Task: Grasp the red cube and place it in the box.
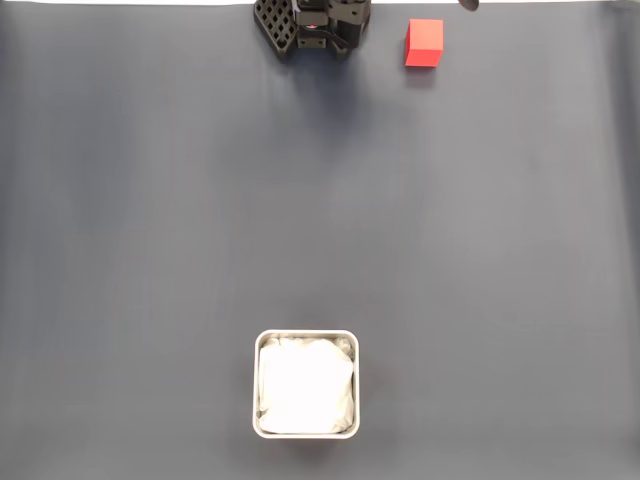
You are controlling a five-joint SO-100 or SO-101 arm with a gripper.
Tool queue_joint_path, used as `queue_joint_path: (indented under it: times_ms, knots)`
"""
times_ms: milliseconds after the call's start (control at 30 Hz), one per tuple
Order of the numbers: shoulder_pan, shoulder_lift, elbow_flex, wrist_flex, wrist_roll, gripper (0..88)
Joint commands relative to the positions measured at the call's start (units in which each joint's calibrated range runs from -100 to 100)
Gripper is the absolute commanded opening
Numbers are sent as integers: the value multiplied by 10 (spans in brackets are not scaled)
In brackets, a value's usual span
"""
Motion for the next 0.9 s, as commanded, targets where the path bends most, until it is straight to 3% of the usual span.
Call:
queue_joint_path:
  times_ms: [0, 867]
  knots:
    - [-26, -8, -1, 8, -7, 1]
    - [-102, -60, 61, 55, -6, 27]
